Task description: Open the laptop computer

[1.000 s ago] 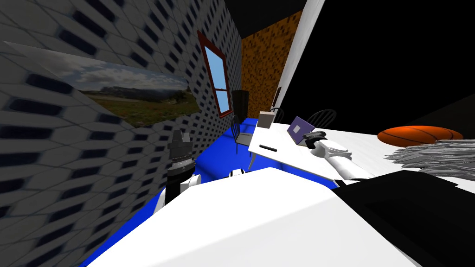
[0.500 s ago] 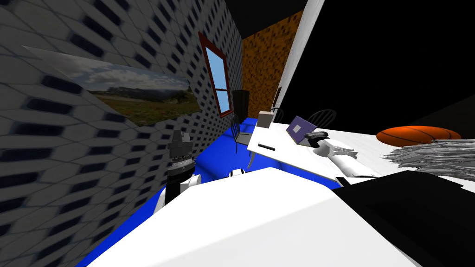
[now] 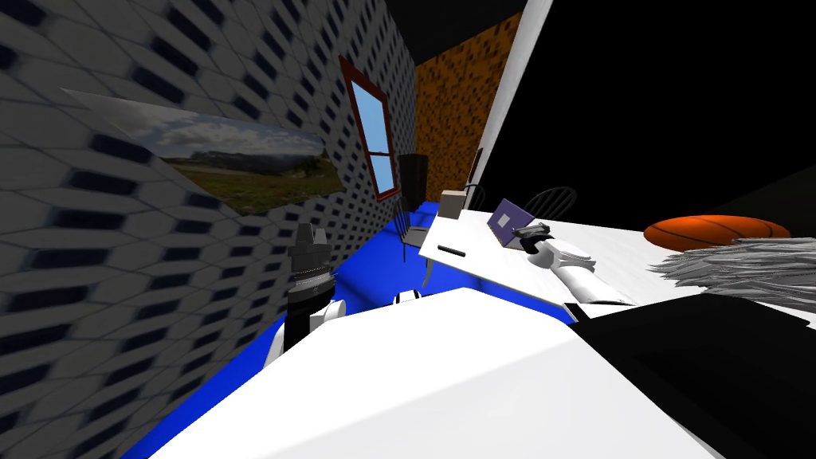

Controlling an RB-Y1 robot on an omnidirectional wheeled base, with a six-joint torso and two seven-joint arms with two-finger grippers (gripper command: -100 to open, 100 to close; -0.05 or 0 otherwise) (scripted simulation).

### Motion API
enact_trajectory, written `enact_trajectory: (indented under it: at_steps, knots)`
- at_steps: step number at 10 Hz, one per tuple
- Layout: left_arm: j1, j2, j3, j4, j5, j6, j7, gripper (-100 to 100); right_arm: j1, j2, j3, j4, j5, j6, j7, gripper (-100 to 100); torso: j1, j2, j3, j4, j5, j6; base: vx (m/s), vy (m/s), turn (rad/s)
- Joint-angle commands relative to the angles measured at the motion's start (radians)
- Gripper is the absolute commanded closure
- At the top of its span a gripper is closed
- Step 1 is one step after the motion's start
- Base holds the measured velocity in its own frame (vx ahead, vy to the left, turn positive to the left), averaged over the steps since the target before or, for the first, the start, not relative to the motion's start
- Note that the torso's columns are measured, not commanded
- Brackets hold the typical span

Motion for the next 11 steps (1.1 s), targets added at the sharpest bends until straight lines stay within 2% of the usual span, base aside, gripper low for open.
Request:
enact_trajectory:
  at_steps: [1,3,4,6,7,11]
  knots:
    - [0.0,0.0,0.0,0.0,0.0,0.0,0.0,0,0.0,0.023,0.009,-0.042,0.01,0.005,0.021,-100,0.001,0.0,0.0,0.0,0.0,0.0,-0.059,-0.079,0.017]
    - [0.0,0.0,0.0,0.0,0.0,0.0,0.0,0,-0.013,0.061,0.009,-0.074,0.037,-0.003,0.046,-100,0.001,-0.001,-0.001,0.0,0.0,0.0,-0.075,-0.086,0.031]
    - [0.0,0.0,0.0,0.0,0.0,0.0,0.0,0,-0.013,0.061,0.009,-0.074,0.037,-0.003,0.046,-100,-0.001,0.0,0.0,0.0,0.0,0.0,-0.054,-0.066,0.014]
    - [0.0,0.0,0.0,0.0,0.0,0.0,0.0,0,-0.025,0.097,0.008,-0.106,0.064,-0.01,0.071,-100,0.0,-0.002,-0.001,-0.001,0.0,0.0,-0.044,-0.078,0.02]
    - [0.0,0.0,0.0,0.0,0.0,0.0,0.0,0,-0.025,0.097,0.008,-0.106,0.064,-0.01,0.071,-100,-0.002,-0.001,-0.001,0.0,-0.001,0.0,-0.055,-0.075,0.023]
    - [0.0,0.0,0.0,0.0,0.0,0.0,0.0,0,-0.045,0.157,0.006,-0.16,0.109,-0.022,0.113,-100,-0.001,0.0,0.0,0.0,0.0,0.0,-0.06,-0.073,0.024]
